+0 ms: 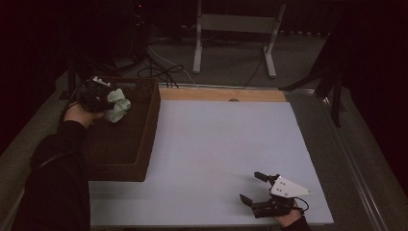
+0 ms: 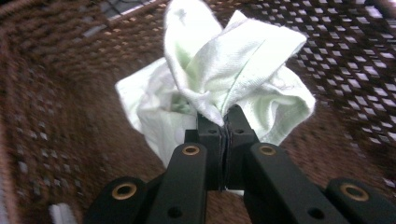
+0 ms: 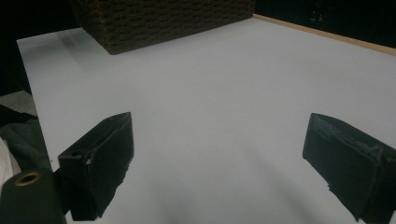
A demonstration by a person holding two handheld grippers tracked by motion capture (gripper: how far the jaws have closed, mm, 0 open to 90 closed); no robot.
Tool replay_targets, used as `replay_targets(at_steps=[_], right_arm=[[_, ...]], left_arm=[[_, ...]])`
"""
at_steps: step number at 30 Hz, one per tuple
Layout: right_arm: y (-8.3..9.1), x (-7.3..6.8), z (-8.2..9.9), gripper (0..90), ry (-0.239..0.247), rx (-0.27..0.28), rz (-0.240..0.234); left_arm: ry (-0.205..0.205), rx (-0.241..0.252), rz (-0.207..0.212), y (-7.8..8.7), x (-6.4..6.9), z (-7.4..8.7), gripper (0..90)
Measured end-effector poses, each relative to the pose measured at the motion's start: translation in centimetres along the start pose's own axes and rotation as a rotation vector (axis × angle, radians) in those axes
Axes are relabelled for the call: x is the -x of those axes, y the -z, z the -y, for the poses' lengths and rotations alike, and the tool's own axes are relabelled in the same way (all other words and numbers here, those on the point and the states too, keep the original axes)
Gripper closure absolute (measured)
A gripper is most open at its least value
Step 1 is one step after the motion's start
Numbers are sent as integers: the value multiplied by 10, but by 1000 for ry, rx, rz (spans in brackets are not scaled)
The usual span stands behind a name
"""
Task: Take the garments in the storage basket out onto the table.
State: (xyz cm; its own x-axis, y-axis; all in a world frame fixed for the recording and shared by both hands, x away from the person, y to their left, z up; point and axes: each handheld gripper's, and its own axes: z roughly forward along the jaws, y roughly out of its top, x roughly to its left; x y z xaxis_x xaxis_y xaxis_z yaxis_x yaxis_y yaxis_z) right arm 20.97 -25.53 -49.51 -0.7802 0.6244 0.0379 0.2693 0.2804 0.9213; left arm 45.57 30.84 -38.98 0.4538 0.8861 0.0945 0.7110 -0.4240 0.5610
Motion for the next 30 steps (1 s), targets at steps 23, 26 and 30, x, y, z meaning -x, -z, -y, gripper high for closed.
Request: replay_targets(at_steps=[23, 26, 30], right_arm=[[1, -1, -2, 108, 7, 11, 16], [1, 0, -1, 109, 14, 3, 25], [-1, 2, 0, 108, 24, -7, 31]], left_arm=[[79, 189, 188, 64, 3, 39, 889], [76, 217, 212, 75, 6, 41, 889], [57, 230, 237, 86, 10, 41, 889]])
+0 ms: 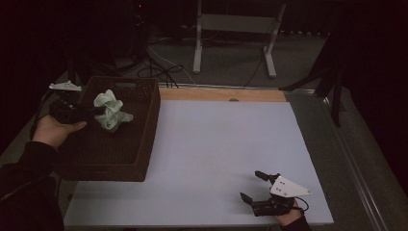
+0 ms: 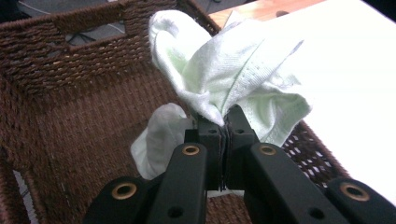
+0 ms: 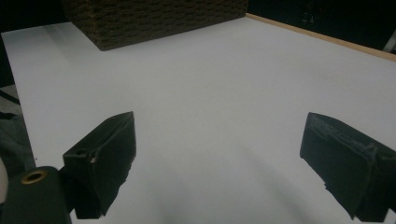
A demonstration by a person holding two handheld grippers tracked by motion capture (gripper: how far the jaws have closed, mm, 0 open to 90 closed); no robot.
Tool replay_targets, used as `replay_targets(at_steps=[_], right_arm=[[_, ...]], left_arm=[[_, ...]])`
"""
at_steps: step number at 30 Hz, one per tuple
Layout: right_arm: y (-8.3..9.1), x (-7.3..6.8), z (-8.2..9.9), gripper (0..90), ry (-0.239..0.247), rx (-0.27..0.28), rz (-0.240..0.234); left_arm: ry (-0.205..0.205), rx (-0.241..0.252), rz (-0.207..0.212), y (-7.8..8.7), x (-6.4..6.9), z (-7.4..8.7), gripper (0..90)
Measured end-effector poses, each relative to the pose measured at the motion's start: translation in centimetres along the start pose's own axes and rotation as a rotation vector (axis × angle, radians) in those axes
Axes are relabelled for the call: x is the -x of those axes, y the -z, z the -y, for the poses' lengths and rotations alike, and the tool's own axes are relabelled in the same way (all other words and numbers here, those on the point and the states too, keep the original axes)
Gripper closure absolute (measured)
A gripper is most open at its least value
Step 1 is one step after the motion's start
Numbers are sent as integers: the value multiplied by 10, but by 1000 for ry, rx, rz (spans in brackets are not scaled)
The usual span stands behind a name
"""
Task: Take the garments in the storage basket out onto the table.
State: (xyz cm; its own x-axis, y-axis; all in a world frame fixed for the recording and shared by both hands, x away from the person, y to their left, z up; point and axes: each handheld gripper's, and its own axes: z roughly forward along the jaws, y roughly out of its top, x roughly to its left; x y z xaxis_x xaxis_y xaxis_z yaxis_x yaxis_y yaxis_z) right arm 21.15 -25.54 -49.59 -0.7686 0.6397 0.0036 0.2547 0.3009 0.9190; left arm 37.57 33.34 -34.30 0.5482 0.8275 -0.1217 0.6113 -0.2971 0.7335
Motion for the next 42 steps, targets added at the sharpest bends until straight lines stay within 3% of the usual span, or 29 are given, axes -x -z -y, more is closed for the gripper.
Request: replay_targets(at_steps=[7, 11, 20, 30, 42], right_arm=[[-1, 1, 1, 108, 8, 2, 19], [-2, 2, 1, 108, 38, 9, 42], [-6, 3, 2, 108, 39, -4, 36], [-4, 3, 2, 108, 31, 10, 31], [-3, 2, 2, 109, 32, 18, 28]], left_arm=[[-5, 39, 24, 19, 6, -7, 889], [-22, 52, 40, 26, 9, -13, 889], [-46, 92, 98, 41, 22, -28, 889], [-100, 151, 176, 51, 49, -53, 889], [-170, 167, 251, 49, 78, -85, 889]])
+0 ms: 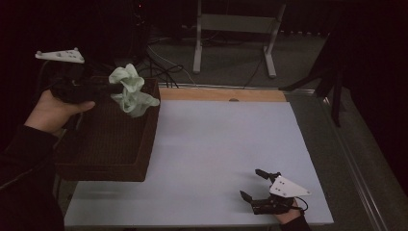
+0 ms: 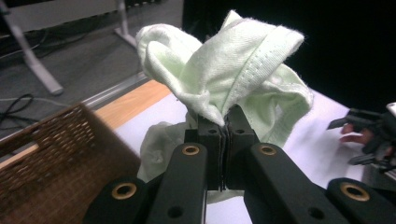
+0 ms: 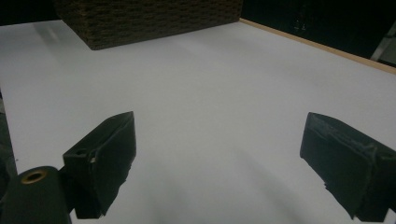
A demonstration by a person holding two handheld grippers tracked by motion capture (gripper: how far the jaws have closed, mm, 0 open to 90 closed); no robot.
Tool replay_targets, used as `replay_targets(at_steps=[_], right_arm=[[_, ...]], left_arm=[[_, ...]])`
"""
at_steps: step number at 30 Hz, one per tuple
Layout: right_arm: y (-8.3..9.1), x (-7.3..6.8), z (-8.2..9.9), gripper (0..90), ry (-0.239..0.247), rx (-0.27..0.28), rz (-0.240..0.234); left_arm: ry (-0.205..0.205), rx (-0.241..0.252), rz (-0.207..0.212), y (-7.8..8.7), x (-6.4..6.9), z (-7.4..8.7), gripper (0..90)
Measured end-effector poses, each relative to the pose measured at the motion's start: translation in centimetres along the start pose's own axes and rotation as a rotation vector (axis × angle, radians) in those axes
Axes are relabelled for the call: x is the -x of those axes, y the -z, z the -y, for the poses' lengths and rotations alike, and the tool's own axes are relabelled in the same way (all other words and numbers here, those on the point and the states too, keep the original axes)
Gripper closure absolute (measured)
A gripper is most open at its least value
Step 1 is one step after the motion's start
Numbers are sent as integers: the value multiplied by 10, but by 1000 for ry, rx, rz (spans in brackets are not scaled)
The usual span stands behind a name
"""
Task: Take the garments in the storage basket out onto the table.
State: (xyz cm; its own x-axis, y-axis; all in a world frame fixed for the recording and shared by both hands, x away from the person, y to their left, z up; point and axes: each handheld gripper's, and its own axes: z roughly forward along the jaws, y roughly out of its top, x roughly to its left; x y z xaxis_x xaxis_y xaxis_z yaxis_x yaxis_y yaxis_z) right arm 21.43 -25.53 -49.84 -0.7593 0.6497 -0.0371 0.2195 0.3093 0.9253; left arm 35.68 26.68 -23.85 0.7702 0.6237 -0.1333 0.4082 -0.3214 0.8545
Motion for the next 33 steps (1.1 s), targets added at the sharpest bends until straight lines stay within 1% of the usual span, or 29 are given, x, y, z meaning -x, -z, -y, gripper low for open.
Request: replay_targets(at_steps=[4, 6, 10, 13, 17, 25, 29, 33], right_arm=[[0, 0, 0, 108, 0, 2, -1], [1, 0, 0, 109, -2, 4, 0], [1, 0, 0, 108, -3, 9, -2], [1, -1, 0, 108, -4, 8, -5], [1, -1, 0, 108, -7, 10, -7], [1, -1, -1, 108, -11, 15, -11], [2, -1, -1, 109, -9, 24, -5], [3, 0, -1, 109, -16, 34, 5]], left_arm=[[-23, 5, 27, -6, 7, -10, 888], [-25, 7, 44, -11, 11, -14, 889], [-45, 6, 79, -22, 17, -20, 889], [-57, 4, 98, -30, 22, -24, 889], [-63, 10, 131, -41, 27, -29, 889], [-74, 1, 187, -69, 35, -32, 888], [-68, 3, 216, -84, 38, -31, 888], [-72, 4, 244, -100, 42, -30, 888]])
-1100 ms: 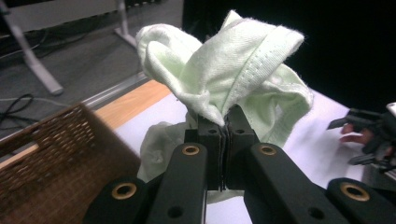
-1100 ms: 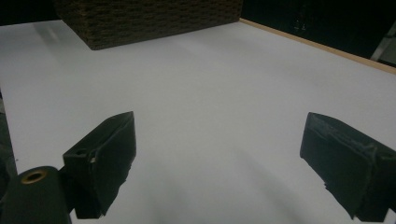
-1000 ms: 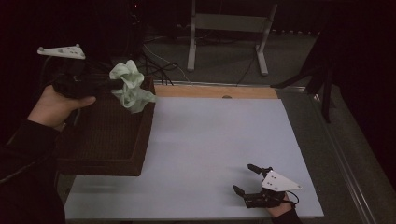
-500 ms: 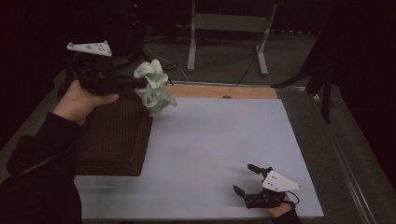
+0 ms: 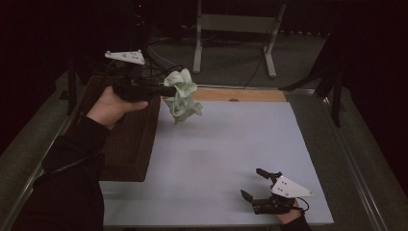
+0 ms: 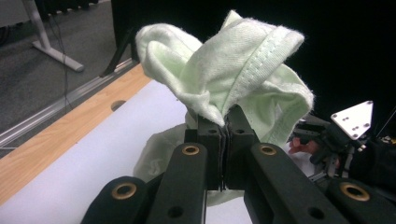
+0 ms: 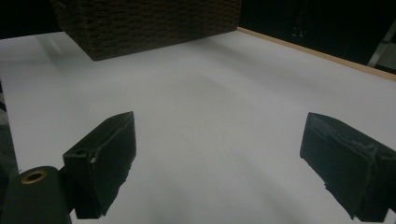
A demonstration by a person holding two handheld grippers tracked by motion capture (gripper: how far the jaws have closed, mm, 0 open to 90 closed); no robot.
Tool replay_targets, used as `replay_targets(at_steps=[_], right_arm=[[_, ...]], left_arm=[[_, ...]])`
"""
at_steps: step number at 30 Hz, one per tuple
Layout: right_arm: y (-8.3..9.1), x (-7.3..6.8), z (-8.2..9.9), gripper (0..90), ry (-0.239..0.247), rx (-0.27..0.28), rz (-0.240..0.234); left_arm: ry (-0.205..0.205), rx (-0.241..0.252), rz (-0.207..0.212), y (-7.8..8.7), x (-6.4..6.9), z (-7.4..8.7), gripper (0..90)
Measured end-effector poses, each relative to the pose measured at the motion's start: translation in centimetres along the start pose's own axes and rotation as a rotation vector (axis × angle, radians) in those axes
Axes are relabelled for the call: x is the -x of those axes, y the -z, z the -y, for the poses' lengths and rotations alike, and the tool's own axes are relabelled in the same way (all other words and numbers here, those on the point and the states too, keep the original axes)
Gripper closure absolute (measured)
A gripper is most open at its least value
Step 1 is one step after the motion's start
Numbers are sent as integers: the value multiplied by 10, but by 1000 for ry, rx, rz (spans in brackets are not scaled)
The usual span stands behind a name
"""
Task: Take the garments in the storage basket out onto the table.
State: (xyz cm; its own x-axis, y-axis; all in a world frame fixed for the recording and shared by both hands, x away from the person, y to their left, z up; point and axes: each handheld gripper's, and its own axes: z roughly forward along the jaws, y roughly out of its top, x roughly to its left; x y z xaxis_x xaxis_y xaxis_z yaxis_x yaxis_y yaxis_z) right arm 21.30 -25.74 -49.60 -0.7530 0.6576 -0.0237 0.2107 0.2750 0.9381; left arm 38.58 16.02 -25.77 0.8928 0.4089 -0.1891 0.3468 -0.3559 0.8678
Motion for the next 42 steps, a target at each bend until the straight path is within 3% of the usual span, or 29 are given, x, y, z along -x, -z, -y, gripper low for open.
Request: replay_targets(at_steps=[16, 21, 23, 25, 29, 31, 37, 39, 42], right_arm=[[0, 1, 0, 109, -9, 1, 4], [0, 1, 0, 109, -10, -3, -3], [0, 1, 0, 109, -11, 0, -3], [1, 1, 0, 109, -15, 0, -3], [1, 1, 0, 109, -13, 4, -4], [1, 1, 0, 109, -15, 3, -6], [2, 1, 0, 109, -22, 8, -10], [3, 1, 0, 109, -21, 9, -12], [3, 1, 0, 109, -23, 9, -12]], left_arm=[[-43, -12, 86, -66, -2, 0, 887], [-49, -12, 91, -78, -3, 1, 887], [-95, -6, 109, -93, -4, 3, 886], [-105, -10, 116, -101, -4, 4, 886], [-104, -23, 114, -117, -4, 3, 885], [-110, -19, 91, -124, -2, 0, 885], [-104, 5, 85, -144, -1, -9, 874], [-105, -1, 60, -150, 2, -10, 860], [-68, -4, 30, -157, 4, -11, 718]])
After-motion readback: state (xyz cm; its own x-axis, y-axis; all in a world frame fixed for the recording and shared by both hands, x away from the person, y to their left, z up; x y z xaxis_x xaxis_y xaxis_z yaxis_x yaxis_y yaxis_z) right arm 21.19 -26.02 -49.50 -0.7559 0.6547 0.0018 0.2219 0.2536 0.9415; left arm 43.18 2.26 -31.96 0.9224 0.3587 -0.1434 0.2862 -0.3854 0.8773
